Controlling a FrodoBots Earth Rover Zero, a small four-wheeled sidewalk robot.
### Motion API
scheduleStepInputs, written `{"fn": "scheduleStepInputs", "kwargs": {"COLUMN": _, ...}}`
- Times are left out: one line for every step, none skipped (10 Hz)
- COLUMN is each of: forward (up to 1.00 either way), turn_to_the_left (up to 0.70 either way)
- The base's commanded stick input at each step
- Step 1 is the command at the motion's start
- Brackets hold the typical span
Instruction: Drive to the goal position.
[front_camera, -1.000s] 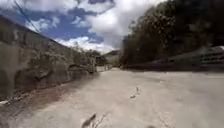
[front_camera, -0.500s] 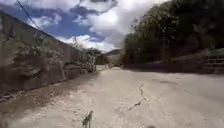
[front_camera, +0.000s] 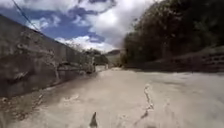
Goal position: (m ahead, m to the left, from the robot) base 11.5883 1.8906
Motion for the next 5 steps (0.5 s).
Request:
{"fn": "scheduleStepInputs", "kwargs": {"forward": 0.7, "turn_to_the_left": 0.0}}
{"fn": "scheduleStepInputs", "kwargs": {"forward": 0.7, "turn_to_the_left": 0.0}}
{"fn": "scheduleStepInputs", "kwargs": {"forward": 0.7, "turn_to_the_left": 0.0}}
{"fn": "scheduleStepInputs", "kwargs": {"forward": 0.7, "turn_to_the_left": 0.0}}
{"fn": "scheduleStepInputs", "kwargs": {"forward": 0.7, "turn_to_the_left": 0.0}}
